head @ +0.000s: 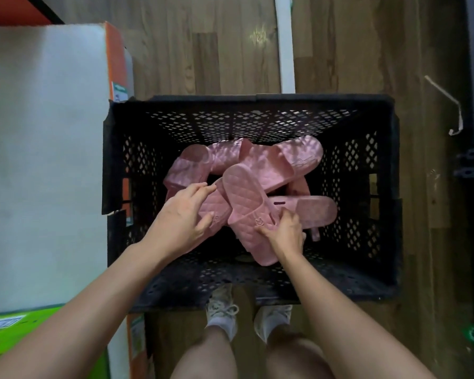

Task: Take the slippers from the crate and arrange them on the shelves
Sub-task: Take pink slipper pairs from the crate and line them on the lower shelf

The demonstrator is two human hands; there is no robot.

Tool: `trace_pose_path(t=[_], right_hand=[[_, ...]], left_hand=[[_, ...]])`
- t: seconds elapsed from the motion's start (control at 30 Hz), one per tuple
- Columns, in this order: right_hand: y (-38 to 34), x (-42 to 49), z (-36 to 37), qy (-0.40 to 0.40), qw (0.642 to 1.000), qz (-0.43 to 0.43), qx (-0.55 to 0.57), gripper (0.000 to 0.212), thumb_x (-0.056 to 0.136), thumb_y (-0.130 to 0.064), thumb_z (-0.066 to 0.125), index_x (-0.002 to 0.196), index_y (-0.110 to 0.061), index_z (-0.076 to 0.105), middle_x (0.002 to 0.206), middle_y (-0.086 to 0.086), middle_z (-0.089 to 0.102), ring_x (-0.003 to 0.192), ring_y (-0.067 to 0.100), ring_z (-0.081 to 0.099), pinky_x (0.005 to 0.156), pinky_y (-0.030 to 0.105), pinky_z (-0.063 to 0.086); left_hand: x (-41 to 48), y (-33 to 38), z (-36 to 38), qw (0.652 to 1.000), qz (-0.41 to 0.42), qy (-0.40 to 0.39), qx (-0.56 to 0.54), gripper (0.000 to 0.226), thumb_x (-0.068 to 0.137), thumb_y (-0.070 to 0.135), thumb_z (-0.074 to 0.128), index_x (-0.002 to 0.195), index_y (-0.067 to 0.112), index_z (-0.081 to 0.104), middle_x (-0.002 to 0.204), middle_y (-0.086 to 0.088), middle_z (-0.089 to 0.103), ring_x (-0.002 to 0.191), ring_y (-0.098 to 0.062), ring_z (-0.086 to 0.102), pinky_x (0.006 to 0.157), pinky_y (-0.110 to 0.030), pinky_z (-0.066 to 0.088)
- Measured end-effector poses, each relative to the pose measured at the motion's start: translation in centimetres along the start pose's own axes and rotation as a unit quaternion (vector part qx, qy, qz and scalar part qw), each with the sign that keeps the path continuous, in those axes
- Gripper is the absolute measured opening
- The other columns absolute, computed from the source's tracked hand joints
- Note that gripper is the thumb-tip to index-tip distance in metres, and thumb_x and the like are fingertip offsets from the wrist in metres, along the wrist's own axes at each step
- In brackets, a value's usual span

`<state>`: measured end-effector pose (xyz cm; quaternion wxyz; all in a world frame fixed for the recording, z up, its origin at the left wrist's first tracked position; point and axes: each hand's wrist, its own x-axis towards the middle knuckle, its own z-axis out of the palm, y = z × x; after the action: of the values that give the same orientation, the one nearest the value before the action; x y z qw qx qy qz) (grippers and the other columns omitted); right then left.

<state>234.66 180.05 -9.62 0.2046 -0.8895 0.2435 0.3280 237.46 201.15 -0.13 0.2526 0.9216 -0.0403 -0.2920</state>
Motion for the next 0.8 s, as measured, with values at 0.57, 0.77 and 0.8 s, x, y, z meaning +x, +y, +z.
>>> trace_pose_path(t=[0.57,0.77,0.8], right_hand=[[-2.4,-4.3,-13.3,-0.164,0.958,-0.213,0.101,0.056,0.064,-0.021,0.082,0.116,-0.026,0.059,0.107,-0.007,0.062,0.101,0.013,0.057,0.09,0.03,0.044],[-2.8,-5.5,-17.1,-0.187,0.945,-0.256,0.076,0.061,0.061,-0.017,0.083,0.119,-0.023,0.061,0.108,-0.011,0.063,0.102,0.008,0.059,0.095,0.036,0.046],[-2.7,-5.5,-17.5,-0.185,0.945,-0.257,0.079,0.063,0.06,-0.019,0.083,0.119,-0.025,0.061,0.109,-0.011,0.063,0.102,0.008,0.059,0.095,0.038,0.047]], left_hand=[[-1.7,2.1,-2.4,0.996,0.079,0.045,0.008,0.057,0.086,0.025,0.06,0.137,0.01,0.043,0.14,-0.014,0.044,0.129,-0.031,0.041,0.106,-0.046,0.035],[-0.4,4.3,-3.4,0.993,0.108,-0.037,-0.004,0.041,0.087,0.03,0.062,0.124,0.013,0.054,0.119,-0.003,0.058,0.112,-0.026,0.052,0.089,-0.034,0.036],[-0.4,4.9,-3.7,0.994,0.094,-0.038,-0.033,0.033,0.089,0.03,0.059,0.117,0.014,0.056,0.106,0.001,0.058,0.1,-0.022,0.054,0.078,-0.03,0.035]])
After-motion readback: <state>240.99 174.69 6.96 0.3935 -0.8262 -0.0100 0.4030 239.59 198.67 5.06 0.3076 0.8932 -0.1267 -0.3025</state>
